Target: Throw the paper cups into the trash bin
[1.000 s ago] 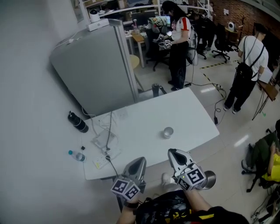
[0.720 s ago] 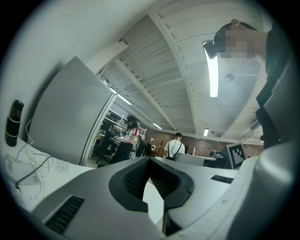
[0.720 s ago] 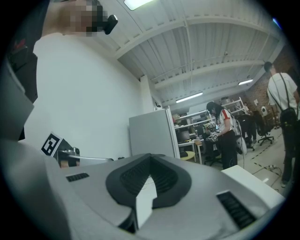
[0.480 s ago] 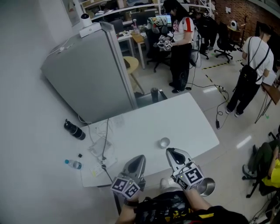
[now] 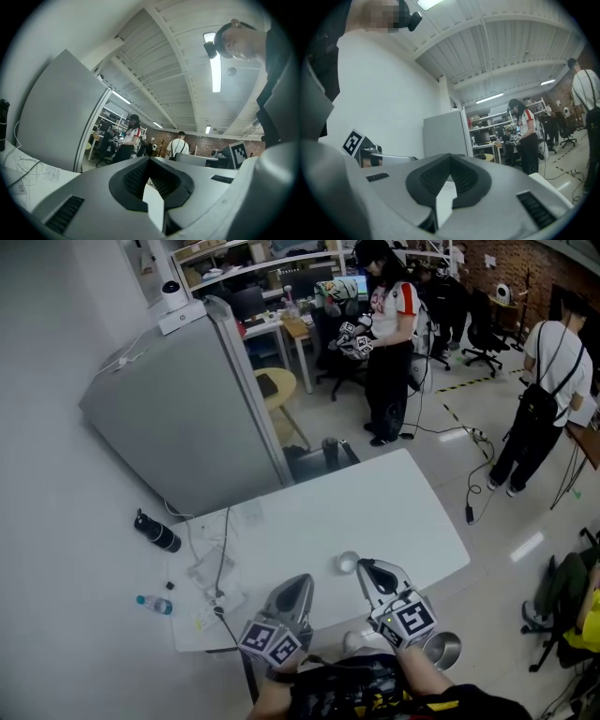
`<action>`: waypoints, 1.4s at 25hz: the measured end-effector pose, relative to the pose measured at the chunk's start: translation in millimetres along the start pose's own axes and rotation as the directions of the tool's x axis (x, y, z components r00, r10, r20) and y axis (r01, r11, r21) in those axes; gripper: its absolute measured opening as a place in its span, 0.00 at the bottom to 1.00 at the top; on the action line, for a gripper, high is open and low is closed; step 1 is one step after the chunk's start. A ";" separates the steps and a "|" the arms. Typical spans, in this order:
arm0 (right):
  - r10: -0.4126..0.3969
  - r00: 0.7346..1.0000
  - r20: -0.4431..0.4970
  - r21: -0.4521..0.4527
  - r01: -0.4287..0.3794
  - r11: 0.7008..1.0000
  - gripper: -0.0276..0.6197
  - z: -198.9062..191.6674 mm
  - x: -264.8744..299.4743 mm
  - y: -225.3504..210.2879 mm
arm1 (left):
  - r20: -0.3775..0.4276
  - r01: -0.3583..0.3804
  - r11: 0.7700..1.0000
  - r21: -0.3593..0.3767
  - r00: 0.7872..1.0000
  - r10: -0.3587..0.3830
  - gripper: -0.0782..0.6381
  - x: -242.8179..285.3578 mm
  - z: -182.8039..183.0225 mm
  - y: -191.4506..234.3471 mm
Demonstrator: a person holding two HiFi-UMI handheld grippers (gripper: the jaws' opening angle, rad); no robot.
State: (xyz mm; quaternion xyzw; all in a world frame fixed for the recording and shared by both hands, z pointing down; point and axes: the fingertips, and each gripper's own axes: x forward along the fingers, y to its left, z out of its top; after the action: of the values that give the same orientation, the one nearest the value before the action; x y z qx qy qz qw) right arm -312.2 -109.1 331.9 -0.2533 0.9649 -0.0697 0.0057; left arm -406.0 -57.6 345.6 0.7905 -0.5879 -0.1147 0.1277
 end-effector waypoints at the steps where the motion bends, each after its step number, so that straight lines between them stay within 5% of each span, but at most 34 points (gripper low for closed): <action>1: 0.004 1.000 0.004 -0.009 -0.004 1.000 0.05 0.1 2.2 -1.5 | -0.002 0.000 1.000 -0.003 1.000 0.000 0.11 2.5 -0.6 2.3; 15: 0.063 0.997 0.040 -0.007 -0.063 0.998 0.05 8.0 50.2 -9.0 | -0.004 0.037 0.999 -0.001 0.999 -0.037 0.11 34.4 12.8 49.1; 16: 0.064 0.997 0.034 -0.002 -0.064 0.998 0.13 5.4 52.2 -10.6 | -0.006 0.038 0.999 0.000 0.999 -0.038 0.11 35.0 12.8 51.9; 22: 0.068 0.998 0.002 0.003 -0.068 0.998 0.23 -12.1 59.1 -15.9 | -0.028 0.036 0.999 -0.007 0.999 -0.036 0.11 38.1 10.2 66.8; 35: 0.147 0.989 -0.001 0.074 -0.146 0.987 0.35 -41.5 64.2 -17.5 | -0.033 0.016 1.000 0.006 0.999 -0.016 0.11 37.3 9.1 91.7</action>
State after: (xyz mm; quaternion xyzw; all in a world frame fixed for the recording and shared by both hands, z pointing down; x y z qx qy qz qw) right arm -361.6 -150.2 376.9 -0.1811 0.9776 -0.1055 0.0168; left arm -481.1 -119.3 366.8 0.7973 -0.5799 -0.1006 0.1341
